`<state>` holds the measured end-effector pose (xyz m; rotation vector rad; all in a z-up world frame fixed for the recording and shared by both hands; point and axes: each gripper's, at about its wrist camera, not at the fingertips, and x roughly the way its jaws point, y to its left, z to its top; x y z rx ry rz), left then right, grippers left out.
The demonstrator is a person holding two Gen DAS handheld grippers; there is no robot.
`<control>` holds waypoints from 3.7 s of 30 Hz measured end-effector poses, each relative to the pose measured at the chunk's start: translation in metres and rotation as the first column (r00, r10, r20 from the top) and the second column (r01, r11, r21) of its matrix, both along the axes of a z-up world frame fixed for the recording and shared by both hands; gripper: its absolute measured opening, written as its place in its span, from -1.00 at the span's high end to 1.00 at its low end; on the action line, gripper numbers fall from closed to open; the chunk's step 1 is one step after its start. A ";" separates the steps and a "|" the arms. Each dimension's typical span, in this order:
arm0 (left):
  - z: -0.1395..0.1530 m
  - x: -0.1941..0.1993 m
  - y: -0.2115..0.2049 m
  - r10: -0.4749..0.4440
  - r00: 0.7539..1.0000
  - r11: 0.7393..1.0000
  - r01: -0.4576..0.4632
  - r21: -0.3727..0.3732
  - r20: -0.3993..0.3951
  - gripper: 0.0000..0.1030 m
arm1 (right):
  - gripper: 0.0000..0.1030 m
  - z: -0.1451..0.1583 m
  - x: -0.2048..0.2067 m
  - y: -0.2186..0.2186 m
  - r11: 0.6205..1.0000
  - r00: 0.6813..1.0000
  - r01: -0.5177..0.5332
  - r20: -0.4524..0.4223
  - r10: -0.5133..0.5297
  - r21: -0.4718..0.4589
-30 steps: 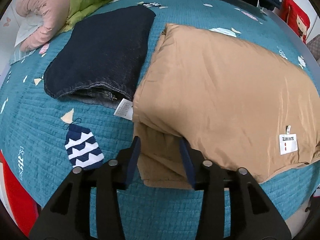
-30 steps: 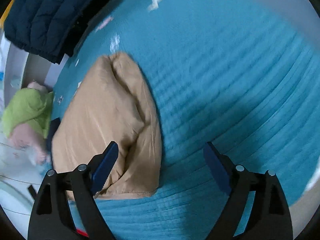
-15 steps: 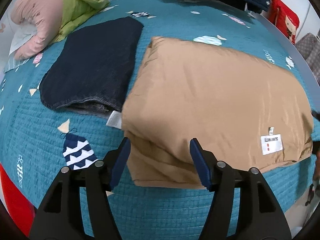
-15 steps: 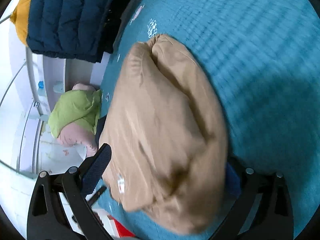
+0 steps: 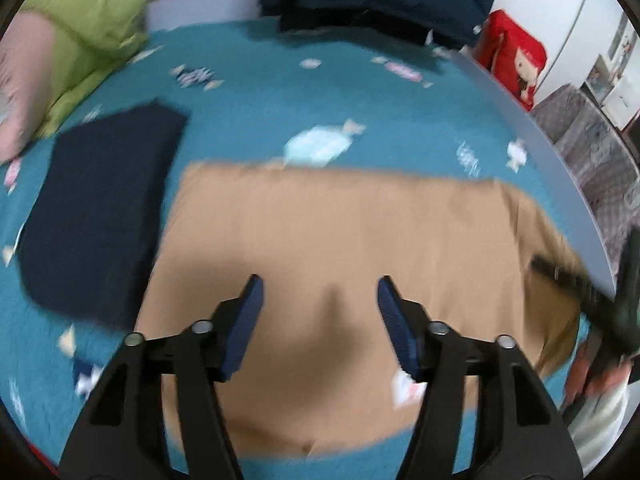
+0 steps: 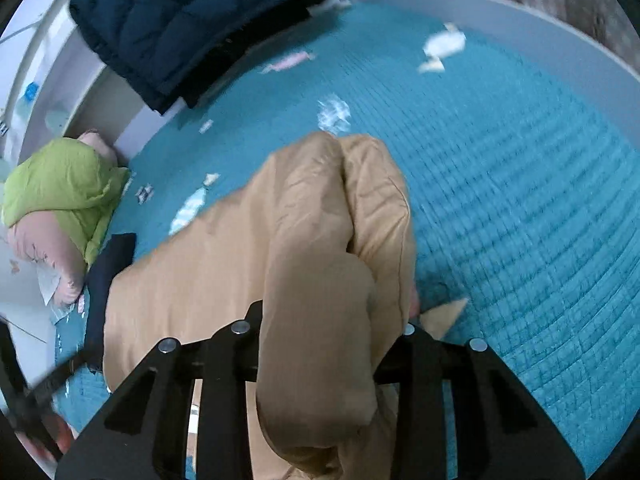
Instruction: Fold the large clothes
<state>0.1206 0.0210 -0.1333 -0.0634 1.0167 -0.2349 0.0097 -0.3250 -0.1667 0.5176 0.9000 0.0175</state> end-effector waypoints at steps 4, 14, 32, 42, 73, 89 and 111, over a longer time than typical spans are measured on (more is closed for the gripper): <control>0.000 0.064 -0.042 -0.044 0.998 0.998 0.046 0.039 -0.047 0.64 | 0.43 0.011 -0.007 0.013 0.998 0.999 0.004 0.054 0.000 -0.064; -0.055 0.136 -0.091 -0.017 0.965 1.000 0.023 0.021 -0.262 0.87 | 0.44 0.041 0.008 0.046 0.991 0.989 -0.049 0.130 0.066 -0.126; -0.092 0.115 -0.082 0.039 0.946 0.998 -0.019 0.065 -0.322 0.88 | 0.43 0.016 0.010 0.028 0.997 0.999 -0.019 0.046 0.022 -0.072; -0.092 0.054 -0.088 -0.004 0.968 0.986 0.045 0.159 -0.250 0.94 | 0.43 0.013 0.009 0.031 0.996 0.999 -0.032 0.027 0.034 -0.088; -0.110 0.061 -0.058 0.015 0.815 0.999 0.005 0.034 -0.579 0.96 | 0.43 0.014 0.012 0.034 0.995 0.997 -0.075 -0.027 0.074 -0.071; -0.116 0.126 -0.069 0.031 0.762 0.993 0.050 0.107 -0.646 0.98 | 0.37 0.010 0.026 0.031 0.996 0.996 -0.080 -0.039 0.078 -0.040; -0.060 0.193 -0.046 0.025 0.825 0.998 0.010 0.058 -0.564 0.99 | 0.37 0.010 0.031 0.022 0.999 0.998 -0.040 -0.058 0.038 -0.029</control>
